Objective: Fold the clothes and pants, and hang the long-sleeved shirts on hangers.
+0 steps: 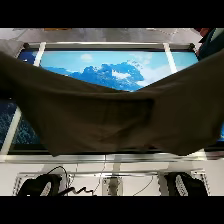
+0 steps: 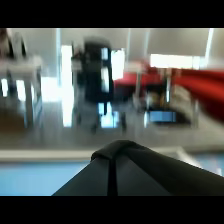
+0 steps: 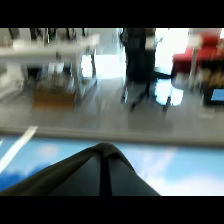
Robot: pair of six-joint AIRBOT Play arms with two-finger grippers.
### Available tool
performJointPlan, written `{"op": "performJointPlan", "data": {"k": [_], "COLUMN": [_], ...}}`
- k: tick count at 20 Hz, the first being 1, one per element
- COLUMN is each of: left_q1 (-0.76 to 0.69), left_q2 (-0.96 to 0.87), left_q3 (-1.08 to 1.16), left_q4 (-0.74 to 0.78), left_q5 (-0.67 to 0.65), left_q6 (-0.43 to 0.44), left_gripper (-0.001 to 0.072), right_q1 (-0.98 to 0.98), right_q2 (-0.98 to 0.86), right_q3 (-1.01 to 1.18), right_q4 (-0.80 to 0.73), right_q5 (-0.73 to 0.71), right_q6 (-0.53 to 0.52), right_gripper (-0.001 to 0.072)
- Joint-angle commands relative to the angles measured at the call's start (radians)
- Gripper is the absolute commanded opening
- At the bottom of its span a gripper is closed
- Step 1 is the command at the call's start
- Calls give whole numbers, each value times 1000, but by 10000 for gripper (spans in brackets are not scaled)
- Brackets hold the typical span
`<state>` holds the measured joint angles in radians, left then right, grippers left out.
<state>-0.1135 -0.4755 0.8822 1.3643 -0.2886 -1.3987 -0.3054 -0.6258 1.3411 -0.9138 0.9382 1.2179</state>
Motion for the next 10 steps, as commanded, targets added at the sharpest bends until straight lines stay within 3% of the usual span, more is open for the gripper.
{"op": "performJointPlan", "data": {"k": [1,6,10], "left_q1": [2,3,3], "left_q2": [-295,-684,-777], "left_q3": [0,0,0], "left_q4": [4,8,8], "left_q5": [-133,37,55], "left_q6": [0,0,0], "left_gripper": [14,14,14], "right_q1": [1,1,1], "right_q2": [-256,-634,-780], "right_q3": [-94,-137,-137], "right_q4": [1,8,23], "right_q5": [137,90,35], "right_q6": [57,57,50], "right_gripper": [12,12,12]}}
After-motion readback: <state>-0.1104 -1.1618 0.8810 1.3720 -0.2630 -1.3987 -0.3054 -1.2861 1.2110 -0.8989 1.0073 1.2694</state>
